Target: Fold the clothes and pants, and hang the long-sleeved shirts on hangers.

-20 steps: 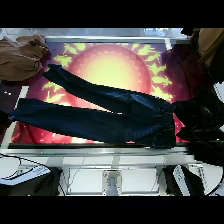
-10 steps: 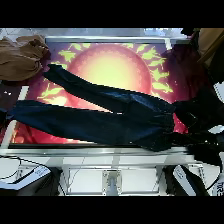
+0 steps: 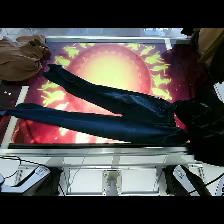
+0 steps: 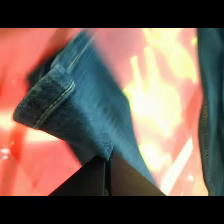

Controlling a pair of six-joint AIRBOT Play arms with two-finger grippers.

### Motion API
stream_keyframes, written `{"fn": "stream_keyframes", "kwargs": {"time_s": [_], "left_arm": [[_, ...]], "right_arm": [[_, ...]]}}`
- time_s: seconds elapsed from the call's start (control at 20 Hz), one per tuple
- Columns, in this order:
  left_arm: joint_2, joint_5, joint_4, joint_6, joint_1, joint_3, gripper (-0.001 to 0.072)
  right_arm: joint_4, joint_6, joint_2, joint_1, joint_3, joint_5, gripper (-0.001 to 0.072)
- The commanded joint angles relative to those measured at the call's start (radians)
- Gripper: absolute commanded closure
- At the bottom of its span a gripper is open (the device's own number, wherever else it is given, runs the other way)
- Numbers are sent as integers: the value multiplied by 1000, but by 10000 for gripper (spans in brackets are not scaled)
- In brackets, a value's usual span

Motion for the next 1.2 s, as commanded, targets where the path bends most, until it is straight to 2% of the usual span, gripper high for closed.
{"fn": "stream_keyframes", "kwargs": {"time_s": [0.0, 0.15, 0.25, 0.3, 0.45, 0.55, 0.8, 0.85, 0.9, 0.95, 1.0, 1.1, 1.15], "left_arm": [[55, -72, 76, -37, 1, 74, 694], [109, -200, 280, -111, 1, 77, 694], [127, -232, 425, -151, 1, 60, 693], [127, -246, 461, -175, 1, 49, 693], [126, -266, 465, -177, -11, -10, 693], [125, -250, 465, -177, -31, -67, 693], [99, -25, 464, -219, -107, -145, 693], [77, -2, 464, -219, -119, -145, 693], [49, 4, 464, -218, -132, -145, 693], [19, 3, 464, -218, -147, -145, 691], [-12, 4, 463, -218, -164, -145, 630], [-60, 35, 463, -218, -196, -143, -13], [-72, 54, 463, -219, -205, -137, -13]], "right_arm": [[-116, -8, -4, -1, 63, 10, 674], [-214, -32, -10, -1, 50, -18, 674], [-217, -32, -30, -1, 48, -58, 674], [-215, -31, -43, -1, 48, -73, 674], [-202, -27, -100, -1, 47, -84, 674], [-174, -21, -136, -1, 48, -78, 673], [34, -19, -153, -1, 48, -94, 672], [64, -16, -153, -1, 48, -98, 654], [82, 6, -153, -1, 48, -109, 559], [95, 39, -153, -1, 48, -116, 397], [106, 60, -153, -1, 48, -118, 359], [123, 97, -153, -1, 48, -116, 359], [128, 119, -153, -1, 48, -109, 359]]}}
